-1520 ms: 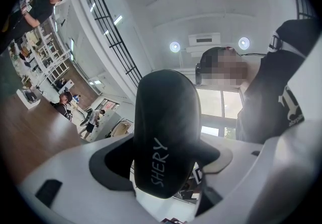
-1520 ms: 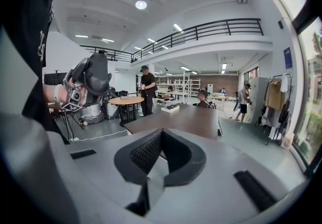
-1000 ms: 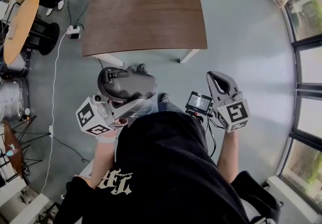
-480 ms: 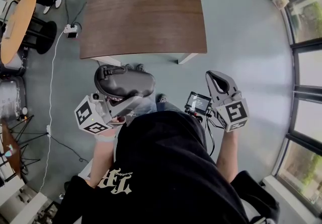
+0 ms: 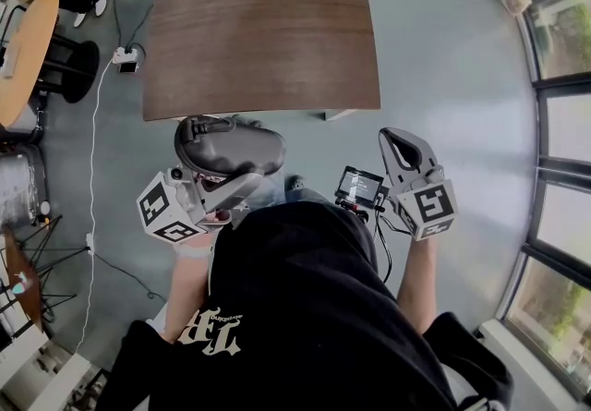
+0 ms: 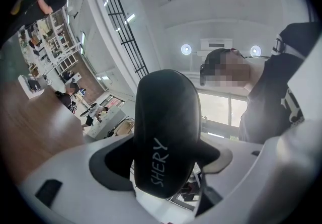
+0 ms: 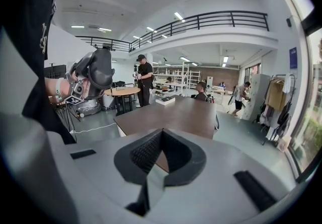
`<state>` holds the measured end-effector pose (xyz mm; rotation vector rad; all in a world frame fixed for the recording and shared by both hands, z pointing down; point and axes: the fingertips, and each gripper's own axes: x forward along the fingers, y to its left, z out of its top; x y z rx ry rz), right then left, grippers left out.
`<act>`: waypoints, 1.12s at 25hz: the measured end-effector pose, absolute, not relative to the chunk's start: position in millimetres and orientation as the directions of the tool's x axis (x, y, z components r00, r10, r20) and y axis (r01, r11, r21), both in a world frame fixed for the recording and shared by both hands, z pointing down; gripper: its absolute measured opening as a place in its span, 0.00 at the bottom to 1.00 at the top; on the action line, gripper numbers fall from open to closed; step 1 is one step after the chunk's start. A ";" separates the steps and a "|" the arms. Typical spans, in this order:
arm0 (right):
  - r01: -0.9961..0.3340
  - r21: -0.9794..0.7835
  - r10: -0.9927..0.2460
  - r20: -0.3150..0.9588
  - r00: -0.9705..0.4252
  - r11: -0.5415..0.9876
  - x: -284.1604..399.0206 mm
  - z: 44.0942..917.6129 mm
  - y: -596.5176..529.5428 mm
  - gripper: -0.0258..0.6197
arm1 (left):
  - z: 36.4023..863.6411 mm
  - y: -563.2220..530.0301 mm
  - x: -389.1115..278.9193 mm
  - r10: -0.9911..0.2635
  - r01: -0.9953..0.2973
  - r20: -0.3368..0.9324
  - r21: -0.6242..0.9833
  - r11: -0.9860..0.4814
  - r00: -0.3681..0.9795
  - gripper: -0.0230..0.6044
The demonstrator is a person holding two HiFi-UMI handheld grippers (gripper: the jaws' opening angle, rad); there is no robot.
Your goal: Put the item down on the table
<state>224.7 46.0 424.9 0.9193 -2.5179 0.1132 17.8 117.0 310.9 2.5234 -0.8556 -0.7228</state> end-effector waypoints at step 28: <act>-0.649 0.124 -0.616 0.488 -0.618 0.750 136.3 408.2 -104.9 0.02 | 308.9 -52.7 -76.2 -0.620 -0.385 -0.345 0.549 -0.742 0.705 0.60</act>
